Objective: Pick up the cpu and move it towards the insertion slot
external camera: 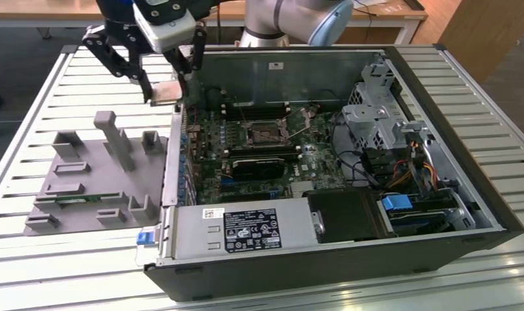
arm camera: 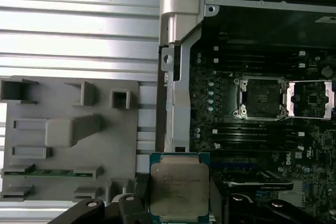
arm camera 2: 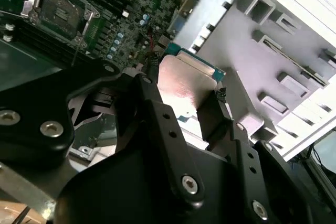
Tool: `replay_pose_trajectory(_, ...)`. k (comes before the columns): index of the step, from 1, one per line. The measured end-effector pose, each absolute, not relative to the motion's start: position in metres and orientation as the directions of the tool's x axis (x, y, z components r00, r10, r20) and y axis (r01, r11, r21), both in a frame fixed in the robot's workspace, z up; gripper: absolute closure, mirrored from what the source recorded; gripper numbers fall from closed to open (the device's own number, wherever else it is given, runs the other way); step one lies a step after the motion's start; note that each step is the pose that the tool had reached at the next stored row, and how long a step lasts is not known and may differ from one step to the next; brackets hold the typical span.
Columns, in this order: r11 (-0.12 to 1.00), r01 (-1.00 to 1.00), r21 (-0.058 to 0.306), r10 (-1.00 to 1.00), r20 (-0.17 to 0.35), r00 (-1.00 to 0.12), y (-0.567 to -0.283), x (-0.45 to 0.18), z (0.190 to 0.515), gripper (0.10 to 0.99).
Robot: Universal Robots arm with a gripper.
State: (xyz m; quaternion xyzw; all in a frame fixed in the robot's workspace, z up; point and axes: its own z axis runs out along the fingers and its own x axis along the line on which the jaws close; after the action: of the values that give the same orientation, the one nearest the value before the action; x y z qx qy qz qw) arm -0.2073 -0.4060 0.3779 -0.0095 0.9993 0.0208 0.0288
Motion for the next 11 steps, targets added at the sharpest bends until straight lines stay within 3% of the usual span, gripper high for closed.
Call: replay_pose_trajectory(11, 0.999, -0.02, 0.041, -0.018, -0.055, -0.998, -0.406, -0.165, 0.378, 0.549)
